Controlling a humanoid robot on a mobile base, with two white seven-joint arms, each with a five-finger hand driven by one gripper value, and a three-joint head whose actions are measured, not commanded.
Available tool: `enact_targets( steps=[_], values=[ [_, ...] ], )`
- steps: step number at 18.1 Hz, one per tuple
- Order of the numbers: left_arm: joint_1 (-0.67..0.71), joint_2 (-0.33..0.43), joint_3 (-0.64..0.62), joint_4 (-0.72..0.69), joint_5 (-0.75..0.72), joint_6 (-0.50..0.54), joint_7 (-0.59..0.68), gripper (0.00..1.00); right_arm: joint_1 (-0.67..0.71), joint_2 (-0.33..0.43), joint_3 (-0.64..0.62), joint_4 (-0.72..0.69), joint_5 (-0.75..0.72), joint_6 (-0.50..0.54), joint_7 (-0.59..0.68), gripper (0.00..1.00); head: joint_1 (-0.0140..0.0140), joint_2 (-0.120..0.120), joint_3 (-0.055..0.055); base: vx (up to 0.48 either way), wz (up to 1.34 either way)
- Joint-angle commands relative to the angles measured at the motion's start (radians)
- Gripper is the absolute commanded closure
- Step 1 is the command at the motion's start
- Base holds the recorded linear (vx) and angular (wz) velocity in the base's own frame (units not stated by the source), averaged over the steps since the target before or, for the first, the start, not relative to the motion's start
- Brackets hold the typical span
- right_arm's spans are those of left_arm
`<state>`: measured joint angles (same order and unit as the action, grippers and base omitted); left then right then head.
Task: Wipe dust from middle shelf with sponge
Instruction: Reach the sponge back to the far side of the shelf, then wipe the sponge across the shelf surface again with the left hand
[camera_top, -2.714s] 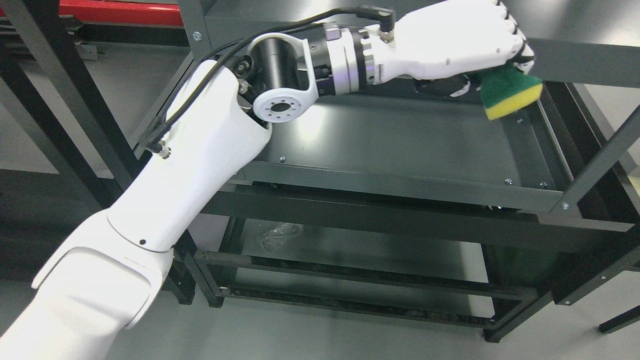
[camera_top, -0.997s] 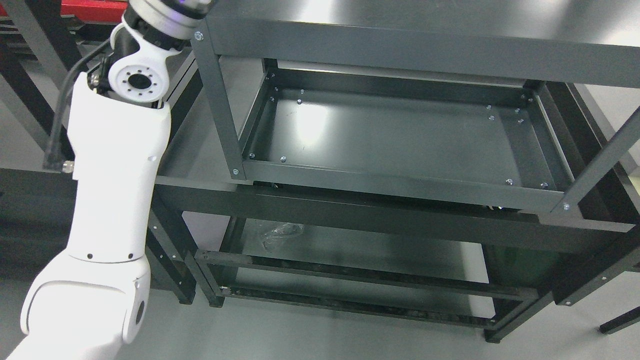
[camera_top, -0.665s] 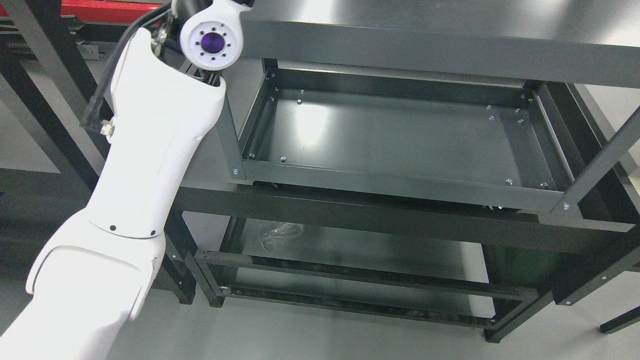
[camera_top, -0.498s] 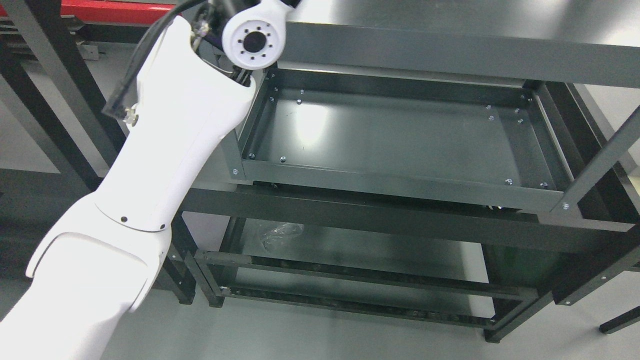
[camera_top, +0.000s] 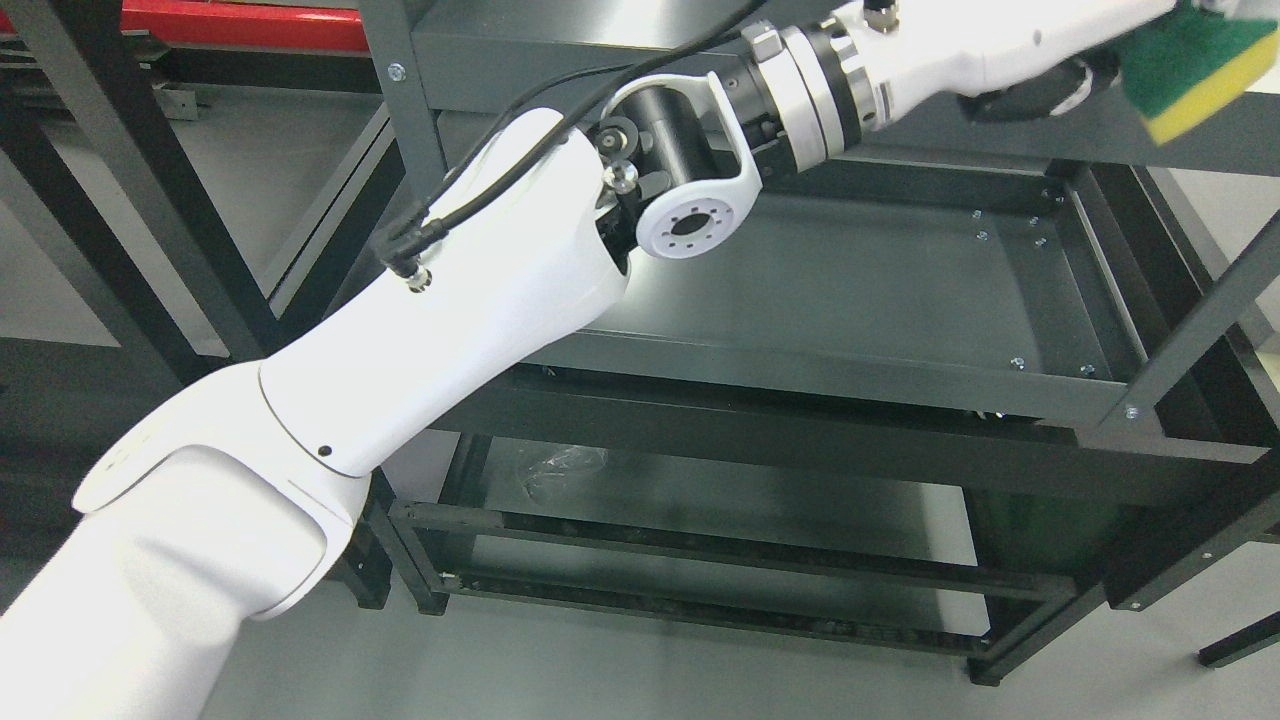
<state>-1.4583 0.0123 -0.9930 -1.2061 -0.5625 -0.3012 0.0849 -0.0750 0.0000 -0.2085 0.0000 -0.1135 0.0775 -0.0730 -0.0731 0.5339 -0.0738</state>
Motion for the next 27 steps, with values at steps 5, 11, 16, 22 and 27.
enact_targets(
  steps=[5, 11, 16, 22, 27],
  values=[
    [0.035, 0.005, -0.084, 0.152, -0.049, -0.010, 0.019, 1.00, 0.000, -0.017, 0.000, -0.017, 0.000, -0.001, -0.001, 0.00, 0.0000, 0.000, 0.000, 0.000, 0.00],
    [0.111, 0.016, 0.180, 0.062, -0.111, -0.068, -0.039, 1.00, 0.000, -0.017, 0.000, -0.017, 0.000, -0.001, -0.001, 0.00, 0.0000, 0.000, 0.000, 0.000, 0.00],
    [0.203, 0.188, 0.382, -0.048, -0.109, -0.197, -0.138, 1.00, 0.000, -0.017, 0.000, -0.017, 0.000, -0.001, -0.001, 0.00, 0.0000, 0.000, 0.000, 0.000, 0.00],
    [0.383, 0.228, 0.808, -0.138, -0.109, -0.421, -0.399, 1.00, 0.000, -0.017, 0.000, -0.017, 0.000, -0.001, -0.001, 0.00, 0.0000, 0.000, 0.000, 0.000, 0.00],
    [0.429, 0.274, 1.077, -0.165, -0.102, -0.484, -0.520, 1.00, 0.000, -0.017, 0.000, -0.017, 0.000, -0.001, -0.001, 0.00, 0.0000, 0.000, 0.000, 0.000, 0.00]
  ],
)
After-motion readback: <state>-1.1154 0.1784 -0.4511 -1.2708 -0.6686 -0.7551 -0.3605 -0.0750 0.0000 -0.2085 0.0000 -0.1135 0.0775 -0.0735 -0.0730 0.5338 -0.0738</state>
